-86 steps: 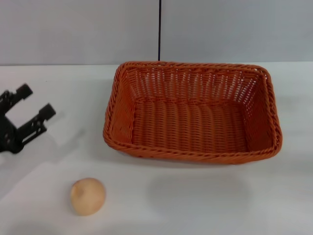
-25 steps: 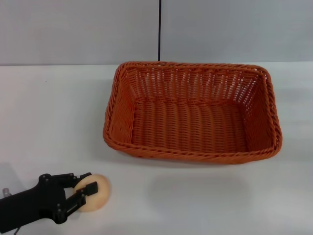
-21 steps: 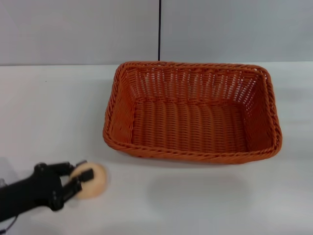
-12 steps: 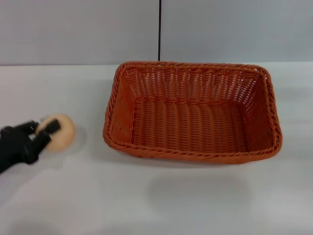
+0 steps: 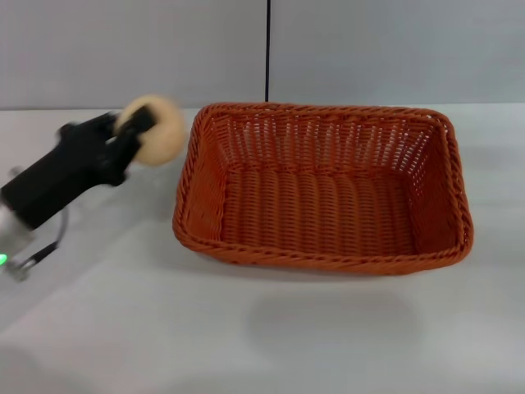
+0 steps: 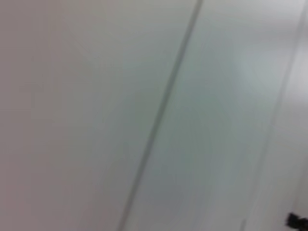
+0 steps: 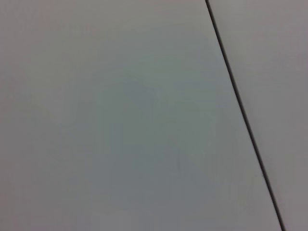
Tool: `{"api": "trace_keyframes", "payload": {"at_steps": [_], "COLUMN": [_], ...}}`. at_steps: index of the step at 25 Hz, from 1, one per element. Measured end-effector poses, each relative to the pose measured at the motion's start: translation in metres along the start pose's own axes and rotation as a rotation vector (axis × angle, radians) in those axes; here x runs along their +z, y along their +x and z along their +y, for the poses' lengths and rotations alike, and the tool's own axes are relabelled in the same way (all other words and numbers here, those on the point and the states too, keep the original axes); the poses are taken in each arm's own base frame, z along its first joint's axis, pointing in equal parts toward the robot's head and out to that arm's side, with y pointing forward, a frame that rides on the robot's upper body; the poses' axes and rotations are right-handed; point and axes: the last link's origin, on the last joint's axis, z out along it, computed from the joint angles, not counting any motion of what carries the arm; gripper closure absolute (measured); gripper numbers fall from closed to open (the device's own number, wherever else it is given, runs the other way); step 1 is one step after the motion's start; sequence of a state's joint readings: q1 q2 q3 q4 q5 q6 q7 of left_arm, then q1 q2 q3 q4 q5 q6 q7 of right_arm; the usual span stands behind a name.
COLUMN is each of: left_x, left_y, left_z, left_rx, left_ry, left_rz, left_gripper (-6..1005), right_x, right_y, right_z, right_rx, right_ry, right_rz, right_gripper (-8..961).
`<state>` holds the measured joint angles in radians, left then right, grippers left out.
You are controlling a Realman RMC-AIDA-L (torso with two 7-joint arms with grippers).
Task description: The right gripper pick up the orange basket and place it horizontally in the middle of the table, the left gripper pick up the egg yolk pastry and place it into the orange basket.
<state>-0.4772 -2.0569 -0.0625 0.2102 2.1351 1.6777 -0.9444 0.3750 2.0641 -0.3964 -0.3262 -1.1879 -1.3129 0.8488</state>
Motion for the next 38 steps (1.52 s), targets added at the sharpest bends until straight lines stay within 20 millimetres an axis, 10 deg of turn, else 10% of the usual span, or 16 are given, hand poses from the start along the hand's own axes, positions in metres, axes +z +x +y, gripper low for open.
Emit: {"api": "trace_keyframes", "payload": {"at_steps": [7,18,29,38], "left_x": [0.054,0.053,-0.005,-0.060], "left_y": [-0.005,-0.007,0.003,0.010], "left_z": [0.022,0.022,-0.011,-0.027], "left_rx": [0.014,0.056,0.043,0.031], "left_ry": [-0.159,-0.089,0.269,0.538], "left_rz": [-0.023,0.040,0.237,0.393], "left_gripper": [925,737,469,468], "right_x": [0.000,-0.001,-0.004,-0.010], "right_y": [0.003,0.004,0.002,-0.004], "right_z": [0.002,0.001,-0.003,-0.012], "right_rx": [0.010,0.011,0.010,0.018], "right_ry": [-0.001,0.007,0.024,0.063], "right_rz": [0.005,0.014,0.003,-0.031], "right_gripper": [448,448,448,448]}}
